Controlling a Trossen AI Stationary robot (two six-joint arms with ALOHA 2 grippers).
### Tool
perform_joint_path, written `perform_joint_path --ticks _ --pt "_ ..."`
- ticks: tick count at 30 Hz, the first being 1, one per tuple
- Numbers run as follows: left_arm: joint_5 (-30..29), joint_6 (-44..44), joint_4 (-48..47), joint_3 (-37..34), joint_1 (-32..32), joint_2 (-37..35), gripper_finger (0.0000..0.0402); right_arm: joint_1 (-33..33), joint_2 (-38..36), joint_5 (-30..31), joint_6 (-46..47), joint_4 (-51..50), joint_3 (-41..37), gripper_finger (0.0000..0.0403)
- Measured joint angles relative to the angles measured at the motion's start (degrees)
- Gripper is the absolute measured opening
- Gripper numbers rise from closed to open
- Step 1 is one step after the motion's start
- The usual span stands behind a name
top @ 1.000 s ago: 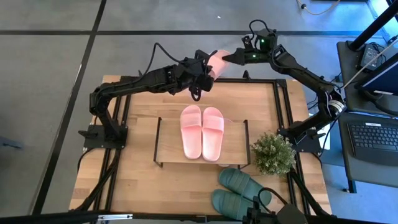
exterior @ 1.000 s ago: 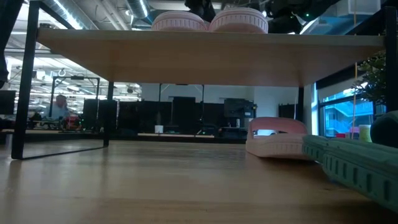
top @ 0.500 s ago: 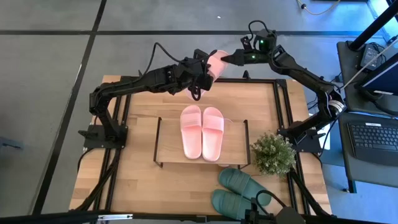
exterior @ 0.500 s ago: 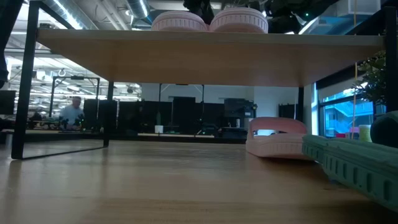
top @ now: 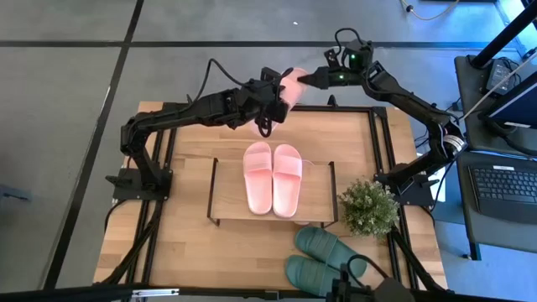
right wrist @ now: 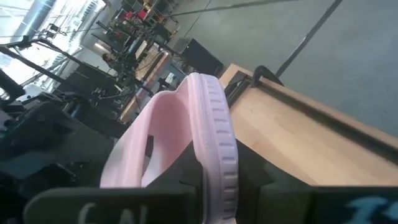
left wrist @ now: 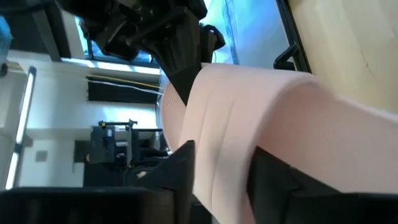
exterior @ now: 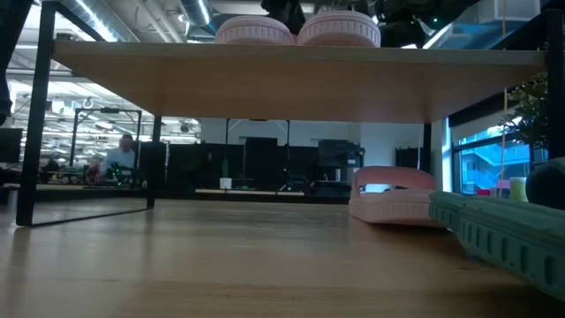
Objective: Pick and place slides into the shelf
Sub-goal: Put the pink slipper under the shelf
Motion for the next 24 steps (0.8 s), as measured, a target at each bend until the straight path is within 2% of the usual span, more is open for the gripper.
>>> perform_joint_path --ticks 4,7,10,14,18,21,24 --pt "1.30 -4.87 -2.50 0.00 1.06 -0.93 0.0169 -0.08 -0.02 2.64 -1.76 0.58 -0.02 0.0048" --pt "8.10 -9.39 -5.81 0.00 2.84 -3.61 0.0186 -0.17 -0.02 6.08 -4.56 1.13 -0.04 0.0048" --pt "14.85 -17.48 -8.22 0.00 5.07 -6.74 0.0192 -0.50 -0.02 8.18 -6.26 1.20 -0.04 0.0048" --pt "23.49 -28.50 -13.43 0.00 9.00 -11.32 0.0191 -1.22 -0.02 8.21 -8.09 0.26 -0.04 0.0047" --pt "34.98 -37.73 -18.57 0.02 13.13 -14.58 0.0191 -2.39 1.02 8.73 -9.91 -2.44 -0.04 0.0047" --pt "42.18 -41.84 -20.94 0.02 15.11 -16.00 0.0191 -3.36 4.10 5.15 -10.03 -4.50 -0.04 0.0047" --pt "45.62 -44.01 -21.93 0.02 16.02 -16.33 0.0190 -3.54 7.85 3.20 -11.24 -4.44 -0.04 0.0047"
